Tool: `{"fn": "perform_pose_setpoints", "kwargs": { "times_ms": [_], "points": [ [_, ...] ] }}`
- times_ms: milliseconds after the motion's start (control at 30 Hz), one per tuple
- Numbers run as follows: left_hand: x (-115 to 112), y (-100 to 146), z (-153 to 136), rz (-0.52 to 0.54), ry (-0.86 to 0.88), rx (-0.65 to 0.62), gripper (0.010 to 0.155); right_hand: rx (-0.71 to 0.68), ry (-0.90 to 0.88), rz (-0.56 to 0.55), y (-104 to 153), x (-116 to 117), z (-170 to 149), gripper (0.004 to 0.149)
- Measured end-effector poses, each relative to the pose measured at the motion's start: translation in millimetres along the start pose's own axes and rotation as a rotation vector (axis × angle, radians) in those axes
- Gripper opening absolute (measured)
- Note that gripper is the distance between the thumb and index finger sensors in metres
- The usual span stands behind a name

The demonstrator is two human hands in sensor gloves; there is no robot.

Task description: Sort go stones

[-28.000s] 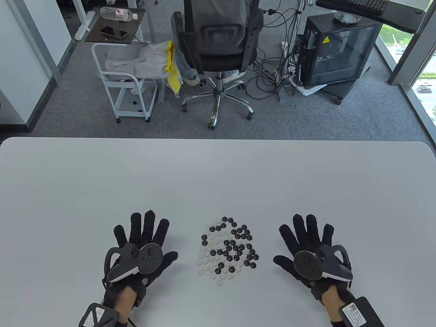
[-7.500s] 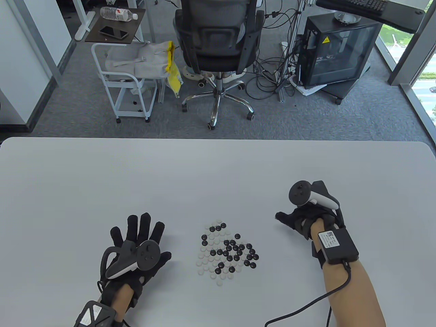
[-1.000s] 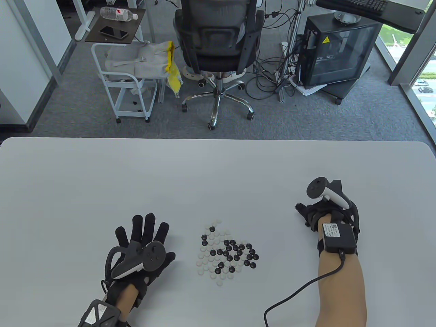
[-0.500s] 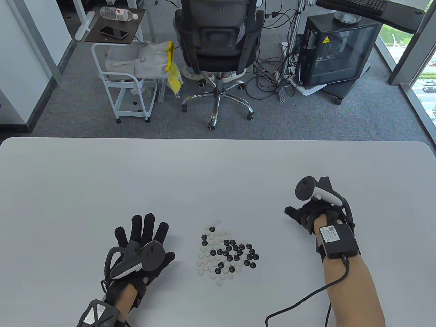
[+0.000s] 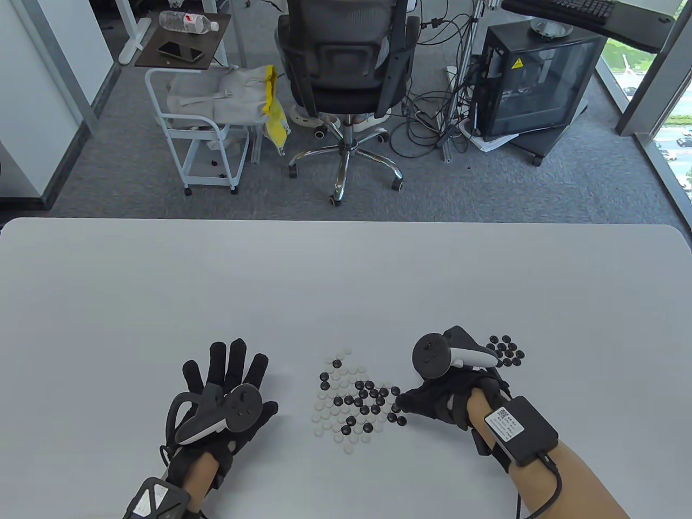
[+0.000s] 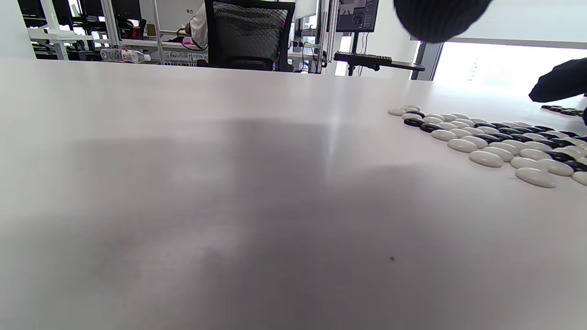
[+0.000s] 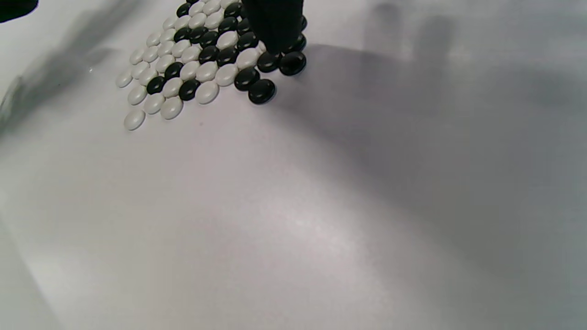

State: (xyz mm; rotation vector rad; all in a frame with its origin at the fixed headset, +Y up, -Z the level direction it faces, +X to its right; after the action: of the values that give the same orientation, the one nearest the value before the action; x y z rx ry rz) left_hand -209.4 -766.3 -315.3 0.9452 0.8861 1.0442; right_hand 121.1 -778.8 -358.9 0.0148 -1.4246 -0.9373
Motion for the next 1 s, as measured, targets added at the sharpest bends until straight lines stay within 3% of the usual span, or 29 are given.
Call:
{"fn": "perform_pose_setpoints", "kwargs": {
  "times_ms": [133, 233, 667, 1000],
  "points": [
    [-1, 0, 0, -0.002, 0.0, -0.001, 0.085, 0.01, -0.016, 0.024, -4, 6, -6, 0.066],
    [-1, 1, -2, -0.003, 0.008, 0.002, 0.085, 0.055, -0.006, -0.018, 5, 0, -18, 0.068],
    [-2, 1, -5, -0.007, 0.012, 0.007, 0.085, 0.374, -0.169, -0.218, 87, -26, -152, 0.064],
    [-3, 0, -4, -0.015, 0.006, 0.008, 0.085, 0.393, -0.269, -0.313, 96, -32, -186, 0.065]
  ]
}}
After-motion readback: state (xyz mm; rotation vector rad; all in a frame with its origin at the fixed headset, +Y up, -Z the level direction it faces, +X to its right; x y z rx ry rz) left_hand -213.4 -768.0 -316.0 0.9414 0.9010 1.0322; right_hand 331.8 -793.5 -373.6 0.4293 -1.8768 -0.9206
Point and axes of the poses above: the tracker on the back of each hand, its own z axis roughly to the thumb side, its own y axis roughly from the fingertips to the wrist, x = y × z, the point moved 4 cm from there along -y, roughly from the wrist to the fingertips, and after that the axes turned 14 degrees about -y, right-handed, at the moved point
